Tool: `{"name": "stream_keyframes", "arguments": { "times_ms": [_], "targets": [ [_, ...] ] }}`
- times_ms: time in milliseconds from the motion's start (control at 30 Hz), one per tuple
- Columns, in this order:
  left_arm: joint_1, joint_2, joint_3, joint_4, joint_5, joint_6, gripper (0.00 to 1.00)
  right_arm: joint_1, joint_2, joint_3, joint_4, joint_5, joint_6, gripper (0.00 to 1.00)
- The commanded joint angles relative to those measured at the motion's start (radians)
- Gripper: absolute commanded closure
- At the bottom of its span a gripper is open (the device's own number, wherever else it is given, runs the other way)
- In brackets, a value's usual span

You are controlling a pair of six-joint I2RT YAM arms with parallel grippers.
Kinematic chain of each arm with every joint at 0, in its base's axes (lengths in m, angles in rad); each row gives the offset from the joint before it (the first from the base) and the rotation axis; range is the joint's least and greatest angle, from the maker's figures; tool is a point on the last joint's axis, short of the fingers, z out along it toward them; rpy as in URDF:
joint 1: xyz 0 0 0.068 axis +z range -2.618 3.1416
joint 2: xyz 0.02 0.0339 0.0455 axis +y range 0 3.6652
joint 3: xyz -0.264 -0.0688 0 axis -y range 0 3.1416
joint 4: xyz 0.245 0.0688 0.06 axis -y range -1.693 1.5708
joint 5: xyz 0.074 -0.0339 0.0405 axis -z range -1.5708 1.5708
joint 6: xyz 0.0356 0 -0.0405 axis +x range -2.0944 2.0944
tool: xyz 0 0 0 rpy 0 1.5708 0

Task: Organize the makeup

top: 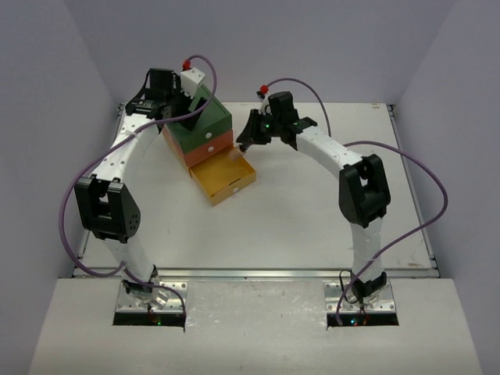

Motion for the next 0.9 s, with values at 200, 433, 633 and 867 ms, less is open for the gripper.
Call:
{"name": "stream_keyframes", "arguments": {
  "times_ms": [200, 433, 633, 867],
  "targets": [
    [0.007, 0.002, -0.013, 0.033, -0.049, -0.02, 0.04, 0.105, 0.127, -0.009, 0.273, -0.048, 0.169, 1.0],
    [0.007, 0.01, -0.007, 0.025, -0.084, -0.032, 0.03, 0.126, 0.192, -0.028, 0.345, -0.066, 0.203, 1.0],
    [0.01, 0.006, -0.021, 0.025, -0.096, -0.025, 0.03, 0.128, 0.249, -0.002, 0.328, -0.064, 0.193, 0.92],
    [0.012, 0.006, -0.022, 0.025, -0.098, -0.018, 0.03, 0.128, 0.261, 0.038, 0.248, -0.01, 0.134, 0.59]
  ]
}}
